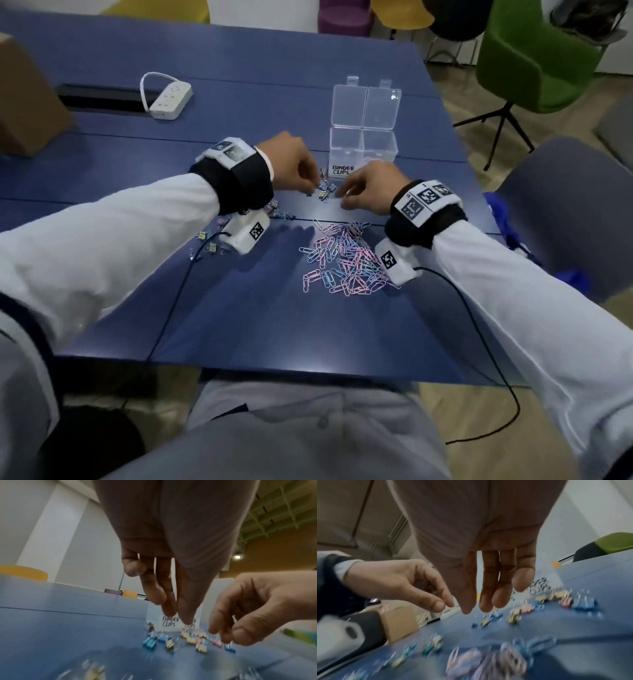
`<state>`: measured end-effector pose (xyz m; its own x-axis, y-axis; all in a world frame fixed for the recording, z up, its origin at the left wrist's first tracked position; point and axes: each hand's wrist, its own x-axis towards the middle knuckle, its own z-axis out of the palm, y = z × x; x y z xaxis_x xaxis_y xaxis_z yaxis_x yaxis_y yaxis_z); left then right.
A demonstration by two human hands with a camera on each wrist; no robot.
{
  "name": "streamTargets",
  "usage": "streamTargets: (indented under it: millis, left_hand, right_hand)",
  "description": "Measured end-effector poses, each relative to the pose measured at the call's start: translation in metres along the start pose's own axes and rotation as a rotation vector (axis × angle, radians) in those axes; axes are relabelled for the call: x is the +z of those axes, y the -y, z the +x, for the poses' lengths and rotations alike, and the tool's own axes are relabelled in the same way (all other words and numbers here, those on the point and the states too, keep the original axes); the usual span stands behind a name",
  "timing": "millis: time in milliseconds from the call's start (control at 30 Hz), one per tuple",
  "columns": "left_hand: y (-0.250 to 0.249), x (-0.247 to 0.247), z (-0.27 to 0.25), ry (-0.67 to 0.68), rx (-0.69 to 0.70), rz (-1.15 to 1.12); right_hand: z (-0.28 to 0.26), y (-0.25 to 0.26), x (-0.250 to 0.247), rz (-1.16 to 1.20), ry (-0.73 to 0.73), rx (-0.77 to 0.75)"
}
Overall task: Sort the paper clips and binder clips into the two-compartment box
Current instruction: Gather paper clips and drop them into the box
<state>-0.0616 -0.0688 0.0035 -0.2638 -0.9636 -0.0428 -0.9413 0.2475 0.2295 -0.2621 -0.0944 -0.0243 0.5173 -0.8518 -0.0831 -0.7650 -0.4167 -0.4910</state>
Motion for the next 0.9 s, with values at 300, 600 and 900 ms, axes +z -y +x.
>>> streamTargets:
  millis: [300,600,900]
  left_hand:
    - [0.02,0.031,-0.015,0.168,-0.043,0.266]
    - [0.04,0.034,-0.004,0.09,-0.118,0.286]
    - [0.002,0.036,0.036,0.005,0.046,0.19]
  right_hand:
    - [0.002,0.024,0.035,-0.071,0.01,0.029]
    - [0.014,0.002,0.023,-0.146,-0.107,0.243]
    - [0.027,0.013,0.031,-0.066,-0.133,0.247]
